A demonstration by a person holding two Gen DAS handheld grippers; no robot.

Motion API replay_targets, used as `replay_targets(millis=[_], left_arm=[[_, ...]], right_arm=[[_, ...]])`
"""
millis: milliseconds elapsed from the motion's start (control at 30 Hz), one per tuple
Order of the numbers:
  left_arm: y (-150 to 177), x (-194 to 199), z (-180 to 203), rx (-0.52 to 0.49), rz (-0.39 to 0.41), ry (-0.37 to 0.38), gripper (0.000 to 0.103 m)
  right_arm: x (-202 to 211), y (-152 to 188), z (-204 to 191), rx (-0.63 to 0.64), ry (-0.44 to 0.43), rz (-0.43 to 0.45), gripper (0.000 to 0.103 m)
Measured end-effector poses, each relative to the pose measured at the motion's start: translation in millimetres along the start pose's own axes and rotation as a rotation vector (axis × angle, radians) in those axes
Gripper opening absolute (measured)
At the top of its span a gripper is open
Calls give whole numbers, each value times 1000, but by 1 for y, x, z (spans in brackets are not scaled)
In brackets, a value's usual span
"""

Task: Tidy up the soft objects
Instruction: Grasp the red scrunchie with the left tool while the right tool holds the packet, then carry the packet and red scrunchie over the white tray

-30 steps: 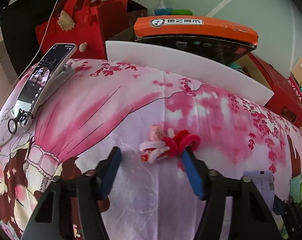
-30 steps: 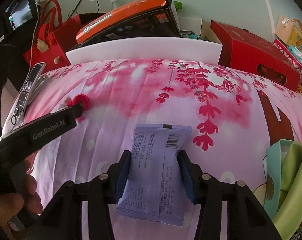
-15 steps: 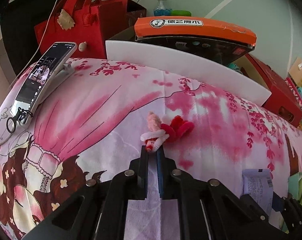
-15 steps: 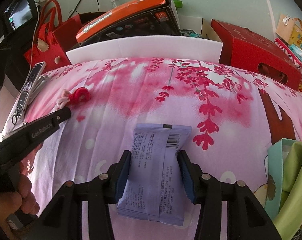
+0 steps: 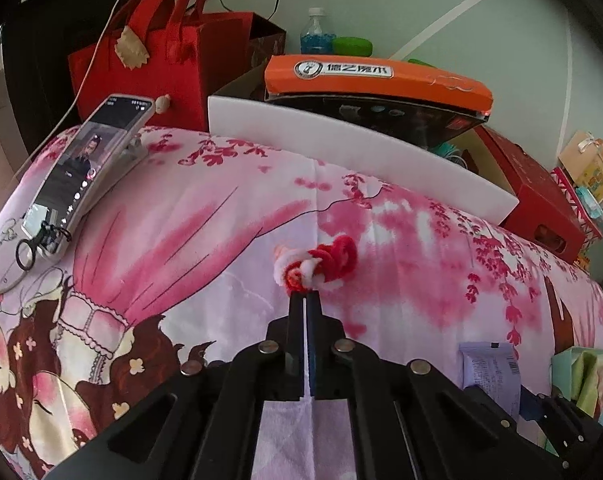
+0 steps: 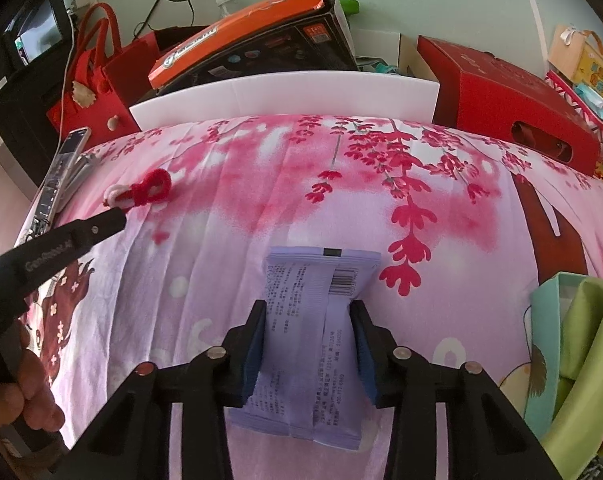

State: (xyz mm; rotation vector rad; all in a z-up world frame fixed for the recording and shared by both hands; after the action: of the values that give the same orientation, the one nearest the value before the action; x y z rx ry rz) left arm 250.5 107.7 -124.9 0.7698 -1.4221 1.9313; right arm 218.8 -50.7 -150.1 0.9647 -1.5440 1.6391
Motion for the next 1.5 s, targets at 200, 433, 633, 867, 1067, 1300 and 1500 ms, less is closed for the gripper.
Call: replay_targets(millis=[200, 433, 633, 867, 1067, 1300, 1500], left_arm=[[-1, 10, 5, -25, 8, 4, 0], [-8, 12, 1, -39, 43, -13, 1], [-5, -3, 1, -45, 39, -24, 47], [-7, -15, -9, -86, 38, -101, 62], [-6, -29, -8, -70, 36, -49, 60], [-6, -26, 6, -83, 54, 10, 29], [-7, -4, 22, -76, 53, 20, 29]], right_arm=[[7, 1, 3, -18, -18, -8, 41], [8, 0, 8, -32, -21, -10, 41], [9, -5, 9, -30, -25, -2, 41], [6, -7, 9, -24, -24, -5, 41], [0, -7, 10, -27, -24, -12, 41], [-2, -6, 9, -19, -23, -14, 41], [11, -5, 11, -31, -30, -23, 41]])
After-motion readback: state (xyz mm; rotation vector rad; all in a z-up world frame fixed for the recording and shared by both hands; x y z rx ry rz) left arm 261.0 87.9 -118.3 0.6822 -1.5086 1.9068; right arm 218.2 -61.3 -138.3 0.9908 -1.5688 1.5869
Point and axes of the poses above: each gripper's, at about its wrist camera, not at the fingertips, and x roughly against the way its jaws point, z to its right, y to its underside, the point moved 9 cm from there along -x, roughly the way its jaws point, and after that the axes turned 7 degrees about y, right-handed, at the moved point
